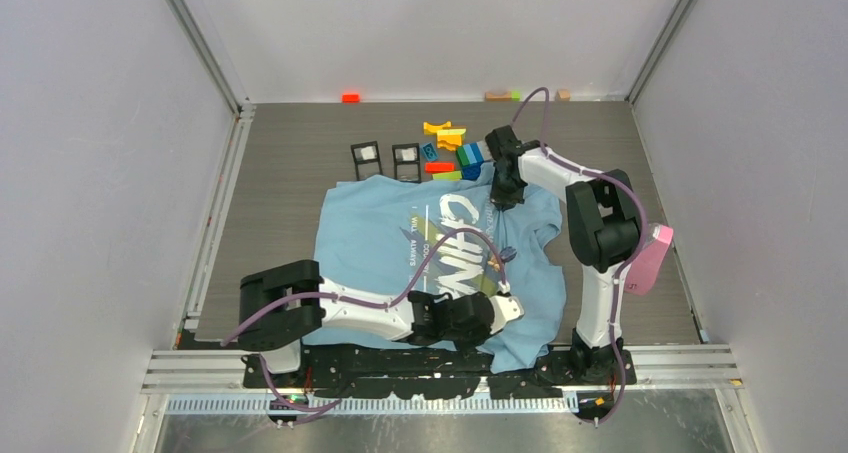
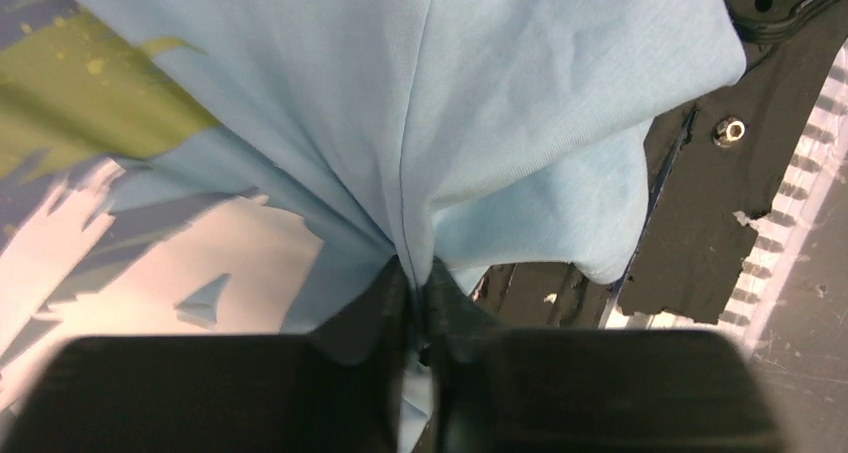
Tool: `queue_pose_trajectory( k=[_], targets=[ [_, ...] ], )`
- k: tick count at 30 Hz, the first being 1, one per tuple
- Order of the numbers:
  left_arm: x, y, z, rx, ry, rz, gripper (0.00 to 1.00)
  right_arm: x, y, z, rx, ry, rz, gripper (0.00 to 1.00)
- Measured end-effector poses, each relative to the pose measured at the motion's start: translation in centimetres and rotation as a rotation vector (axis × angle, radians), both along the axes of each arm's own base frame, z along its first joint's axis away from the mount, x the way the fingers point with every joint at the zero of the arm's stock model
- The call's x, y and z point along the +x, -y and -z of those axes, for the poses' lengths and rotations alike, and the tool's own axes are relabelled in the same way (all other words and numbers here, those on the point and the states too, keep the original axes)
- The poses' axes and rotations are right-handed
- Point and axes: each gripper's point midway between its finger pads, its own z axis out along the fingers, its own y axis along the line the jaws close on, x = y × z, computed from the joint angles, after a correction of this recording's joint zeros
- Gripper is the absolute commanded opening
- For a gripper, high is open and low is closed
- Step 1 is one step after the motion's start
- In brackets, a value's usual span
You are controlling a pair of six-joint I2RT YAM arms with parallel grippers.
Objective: Pin the brooch onto the clothing
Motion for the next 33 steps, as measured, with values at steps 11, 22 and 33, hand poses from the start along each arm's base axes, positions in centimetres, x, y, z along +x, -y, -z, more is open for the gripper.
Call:
queue_pose_trajectory(
  k=[11, 22, 33],
  targets=[
    [0.6, -1.2, -3.8, 0.020, -0.010, -0.091, 0.94, -0.8, 0.0, -5.3, 0.104, 0.076, -0.083, 0.72],
    [16.6, -12.3, -8.2, -0.028, 0.006, -0.638, 1.00, -12.3, 5.2, -8.7, 0.121, 0.088, 0.069, 0.79],
    [20.9, -34.3, -3.5, 0.117, -0.119, -1.381, 1.00, -19.8, 8.1, -5.6, 0.076, -0.070, 0.283, 0.77]
  ],
)
